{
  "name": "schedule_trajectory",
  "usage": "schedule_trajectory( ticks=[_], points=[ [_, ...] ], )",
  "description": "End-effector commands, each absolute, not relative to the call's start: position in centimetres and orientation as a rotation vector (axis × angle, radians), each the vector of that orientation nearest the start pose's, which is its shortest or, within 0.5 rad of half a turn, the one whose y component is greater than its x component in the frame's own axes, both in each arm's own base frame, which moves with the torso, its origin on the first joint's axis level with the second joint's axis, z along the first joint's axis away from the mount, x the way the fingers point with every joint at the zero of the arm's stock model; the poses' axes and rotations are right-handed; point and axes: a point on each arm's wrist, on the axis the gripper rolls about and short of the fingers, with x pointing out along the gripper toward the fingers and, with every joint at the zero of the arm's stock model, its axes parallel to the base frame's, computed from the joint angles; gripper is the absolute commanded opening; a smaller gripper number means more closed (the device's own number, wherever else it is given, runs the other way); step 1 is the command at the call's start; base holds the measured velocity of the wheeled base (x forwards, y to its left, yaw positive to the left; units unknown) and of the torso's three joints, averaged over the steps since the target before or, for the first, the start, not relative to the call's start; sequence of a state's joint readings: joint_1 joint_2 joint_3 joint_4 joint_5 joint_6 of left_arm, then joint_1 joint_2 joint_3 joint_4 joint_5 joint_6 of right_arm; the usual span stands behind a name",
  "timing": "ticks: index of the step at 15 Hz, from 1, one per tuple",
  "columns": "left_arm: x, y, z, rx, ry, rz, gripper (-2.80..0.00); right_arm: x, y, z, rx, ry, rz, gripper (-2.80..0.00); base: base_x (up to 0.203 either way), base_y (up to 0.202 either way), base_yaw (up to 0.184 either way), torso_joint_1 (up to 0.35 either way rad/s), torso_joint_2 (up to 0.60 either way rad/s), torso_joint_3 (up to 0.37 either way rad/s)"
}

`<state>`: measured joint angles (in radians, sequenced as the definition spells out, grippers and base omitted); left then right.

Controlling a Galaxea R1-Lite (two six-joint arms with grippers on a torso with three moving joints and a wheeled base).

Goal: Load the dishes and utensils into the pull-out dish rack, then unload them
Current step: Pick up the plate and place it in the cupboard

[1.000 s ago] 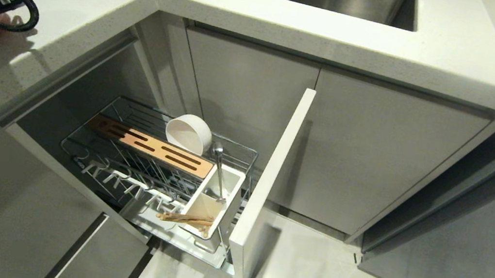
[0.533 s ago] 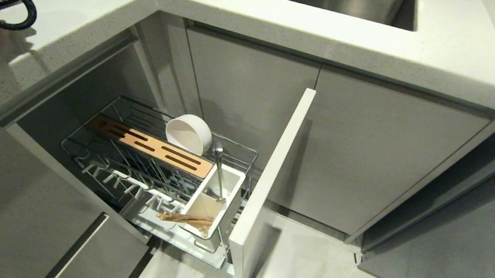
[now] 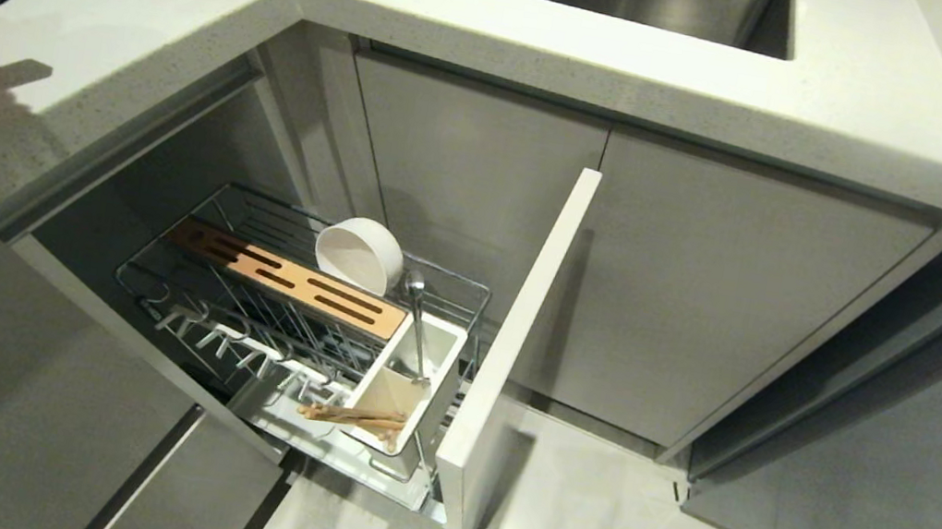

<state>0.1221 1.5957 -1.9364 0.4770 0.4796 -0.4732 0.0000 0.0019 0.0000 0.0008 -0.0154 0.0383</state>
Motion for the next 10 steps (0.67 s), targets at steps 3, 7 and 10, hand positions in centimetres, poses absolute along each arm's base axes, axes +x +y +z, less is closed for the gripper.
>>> schedule_trajectory(
  ticks=[3,7,10],
  points=[
    [20.2,3.5,43.8,-0.469,-0.110,0.602,-2.80,-2.3,0.0,7.5,0.038,0.003,-0.014,-2.80,0.000,0.000,0.000,0.000,0.00,0.000],
    [17.3,2.6,45.0,-0.482,-0.161,0.556,-2.80,-2.2,0.0,7.5,0.038,0.005,-0.015,-2.80,0.000,0.000,0.000,0.000,0.00,0.000],
    [14.4,1.6,45.2,-0.467,-0.121,0.510,-2.80,-2.2,0.0,7.5,0.038,0.006,-0.015,-2.80,0.000,0.000,0.000,0.000,0.00,0.000]
  ],
)
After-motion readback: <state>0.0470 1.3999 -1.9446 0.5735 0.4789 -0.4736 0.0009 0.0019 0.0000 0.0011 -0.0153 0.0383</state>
